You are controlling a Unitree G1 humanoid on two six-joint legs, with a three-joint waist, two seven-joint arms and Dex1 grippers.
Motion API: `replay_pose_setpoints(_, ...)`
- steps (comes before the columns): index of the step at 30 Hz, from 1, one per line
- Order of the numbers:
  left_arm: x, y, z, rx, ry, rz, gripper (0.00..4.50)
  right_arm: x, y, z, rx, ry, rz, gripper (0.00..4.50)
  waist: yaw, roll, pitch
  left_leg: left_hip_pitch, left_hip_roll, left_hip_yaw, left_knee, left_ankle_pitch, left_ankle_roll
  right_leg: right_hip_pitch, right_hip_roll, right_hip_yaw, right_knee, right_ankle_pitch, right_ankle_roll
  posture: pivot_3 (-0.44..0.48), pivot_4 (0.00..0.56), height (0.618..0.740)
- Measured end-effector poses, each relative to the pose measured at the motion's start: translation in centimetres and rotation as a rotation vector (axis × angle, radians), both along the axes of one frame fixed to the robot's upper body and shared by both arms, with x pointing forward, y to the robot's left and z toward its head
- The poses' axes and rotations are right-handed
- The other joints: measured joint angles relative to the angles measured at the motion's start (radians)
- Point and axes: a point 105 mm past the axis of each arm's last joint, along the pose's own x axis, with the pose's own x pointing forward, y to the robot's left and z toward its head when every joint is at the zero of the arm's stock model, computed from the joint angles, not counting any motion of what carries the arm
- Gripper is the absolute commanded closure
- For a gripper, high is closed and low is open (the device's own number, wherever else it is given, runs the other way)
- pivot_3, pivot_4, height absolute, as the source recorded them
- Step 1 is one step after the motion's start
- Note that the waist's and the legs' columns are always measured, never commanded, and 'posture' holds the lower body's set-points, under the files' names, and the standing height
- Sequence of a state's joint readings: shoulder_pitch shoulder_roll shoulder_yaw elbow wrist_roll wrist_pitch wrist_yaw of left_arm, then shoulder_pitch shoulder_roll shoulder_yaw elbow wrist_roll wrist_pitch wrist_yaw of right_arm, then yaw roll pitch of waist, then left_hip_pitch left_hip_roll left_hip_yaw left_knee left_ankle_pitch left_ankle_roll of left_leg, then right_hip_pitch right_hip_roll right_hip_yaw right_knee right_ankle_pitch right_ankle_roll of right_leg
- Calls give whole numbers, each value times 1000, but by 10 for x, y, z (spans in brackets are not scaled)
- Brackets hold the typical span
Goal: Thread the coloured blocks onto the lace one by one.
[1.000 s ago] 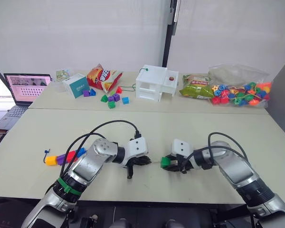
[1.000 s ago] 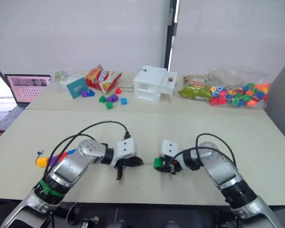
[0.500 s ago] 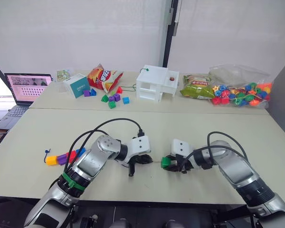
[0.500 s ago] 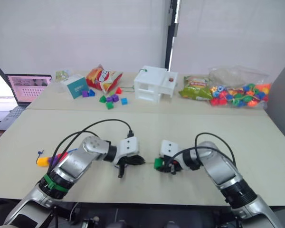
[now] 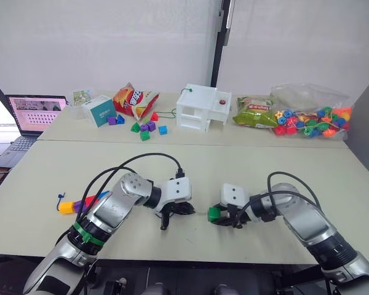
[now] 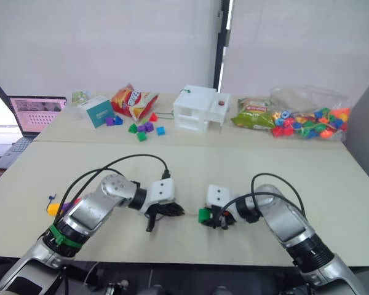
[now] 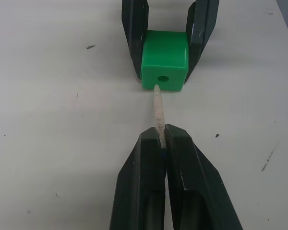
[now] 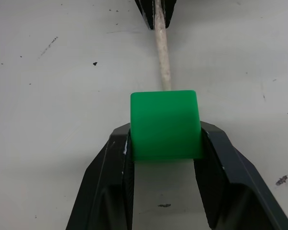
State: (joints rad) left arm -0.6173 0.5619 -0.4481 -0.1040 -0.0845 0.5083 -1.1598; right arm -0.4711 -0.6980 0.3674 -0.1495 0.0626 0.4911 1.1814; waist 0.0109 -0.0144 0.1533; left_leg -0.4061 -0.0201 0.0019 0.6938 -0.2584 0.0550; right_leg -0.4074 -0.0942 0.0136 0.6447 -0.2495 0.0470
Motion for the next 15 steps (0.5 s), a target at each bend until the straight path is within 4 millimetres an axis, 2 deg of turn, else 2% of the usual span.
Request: replay_pose_setpoints(15,-6,-5,3,0,19,15,4500,0,0,0,-2,4,1,3310,1,0,0,0,0,0,0,0,0,0,0,0,0,0,0,0,150,740)
